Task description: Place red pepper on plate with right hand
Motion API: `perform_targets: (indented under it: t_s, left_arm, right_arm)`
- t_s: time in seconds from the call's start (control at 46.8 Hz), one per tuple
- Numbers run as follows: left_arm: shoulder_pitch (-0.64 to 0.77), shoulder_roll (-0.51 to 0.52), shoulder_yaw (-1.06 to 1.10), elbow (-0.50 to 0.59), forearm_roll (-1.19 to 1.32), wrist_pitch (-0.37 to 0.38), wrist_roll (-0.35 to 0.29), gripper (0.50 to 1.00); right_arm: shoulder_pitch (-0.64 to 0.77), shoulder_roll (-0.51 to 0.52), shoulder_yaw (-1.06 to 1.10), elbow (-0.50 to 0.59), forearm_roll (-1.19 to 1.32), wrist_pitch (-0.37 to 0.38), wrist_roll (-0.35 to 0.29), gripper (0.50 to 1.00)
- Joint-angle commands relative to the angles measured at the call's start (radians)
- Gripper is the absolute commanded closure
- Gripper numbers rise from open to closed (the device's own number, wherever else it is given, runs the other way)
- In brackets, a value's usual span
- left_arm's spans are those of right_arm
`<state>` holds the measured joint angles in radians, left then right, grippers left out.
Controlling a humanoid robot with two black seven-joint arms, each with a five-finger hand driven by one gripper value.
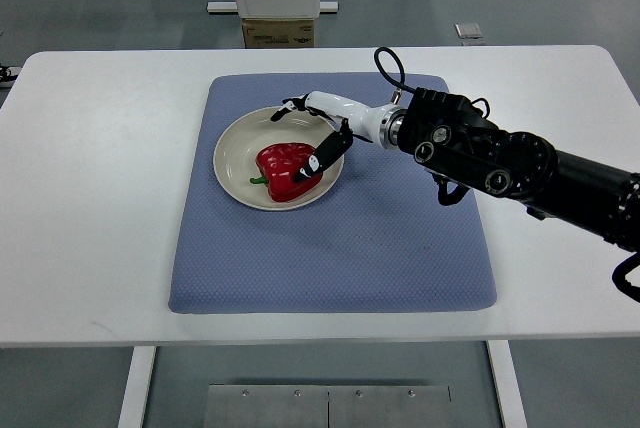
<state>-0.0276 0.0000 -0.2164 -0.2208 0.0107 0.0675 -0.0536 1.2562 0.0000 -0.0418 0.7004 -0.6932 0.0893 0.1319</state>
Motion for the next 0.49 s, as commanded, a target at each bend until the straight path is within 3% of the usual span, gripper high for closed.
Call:
perform_targets:
  t_s: [0.0,0.214,0.471]
  left_arm:
    - [0.000,0.000,0.000,0.000,0.000,0.000,0.000,0.500]
    - [0.000,0.000,0.000,0.000,0.000,0.000,0.000,0.500]
    - [0.000,0.000,0.000,0.000,0.000,0.000,0.000,0.500]
  right_arm:
    - [0.017,0.000,0.000,0.004,0.018,0.001,0.000,0.502]
    - [0.011,-0.086,0.048,0.005,0.069,0.001,-0.002,0.502]
    - [-0.118,-0.175,0.348,-0.002,0.070,0.000,-0.064,0.505]
